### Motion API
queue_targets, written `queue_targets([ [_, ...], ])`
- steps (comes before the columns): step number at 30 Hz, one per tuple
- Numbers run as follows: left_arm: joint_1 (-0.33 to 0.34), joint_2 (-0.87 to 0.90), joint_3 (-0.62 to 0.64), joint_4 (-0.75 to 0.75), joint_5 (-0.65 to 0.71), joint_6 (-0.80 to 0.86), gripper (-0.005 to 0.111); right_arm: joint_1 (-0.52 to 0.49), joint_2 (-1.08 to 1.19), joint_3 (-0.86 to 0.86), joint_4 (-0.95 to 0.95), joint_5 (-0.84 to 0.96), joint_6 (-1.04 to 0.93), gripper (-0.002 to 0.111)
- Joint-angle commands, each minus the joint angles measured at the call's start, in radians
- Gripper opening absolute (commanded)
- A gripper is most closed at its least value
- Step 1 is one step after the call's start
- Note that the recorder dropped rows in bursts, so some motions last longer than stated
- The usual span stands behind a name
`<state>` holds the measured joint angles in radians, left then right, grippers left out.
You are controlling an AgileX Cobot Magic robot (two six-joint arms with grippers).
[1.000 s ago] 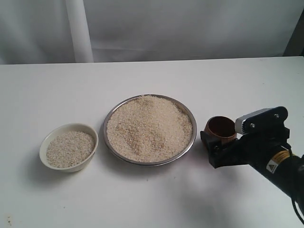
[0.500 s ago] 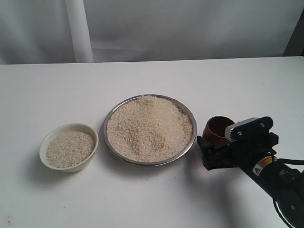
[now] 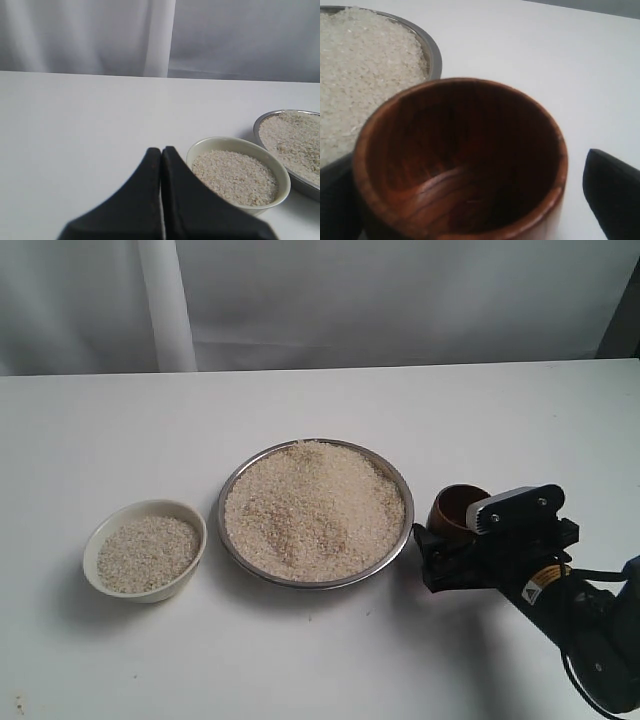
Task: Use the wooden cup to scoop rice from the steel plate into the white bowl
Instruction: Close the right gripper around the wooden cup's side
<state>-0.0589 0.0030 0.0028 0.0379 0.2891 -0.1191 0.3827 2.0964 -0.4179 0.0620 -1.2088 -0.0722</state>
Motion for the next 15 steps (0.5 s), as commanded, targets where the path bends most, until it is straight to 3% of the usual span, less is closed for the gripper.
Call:
queue_targets([
  [1, -0.004, -0.003, -0.003, -0.005, -0.004, -0.005, 0.0, 0.003, 0.003, -0.003, -0.007, -0.012, -0.007, 0.099],
  [15, -0.004, -0.003, -0.003, -0.005, -0.004, -0.003, 0.0, 0.003, 0.003, -0.003, -0.013, 0.043, 0.001, 0.09],
])
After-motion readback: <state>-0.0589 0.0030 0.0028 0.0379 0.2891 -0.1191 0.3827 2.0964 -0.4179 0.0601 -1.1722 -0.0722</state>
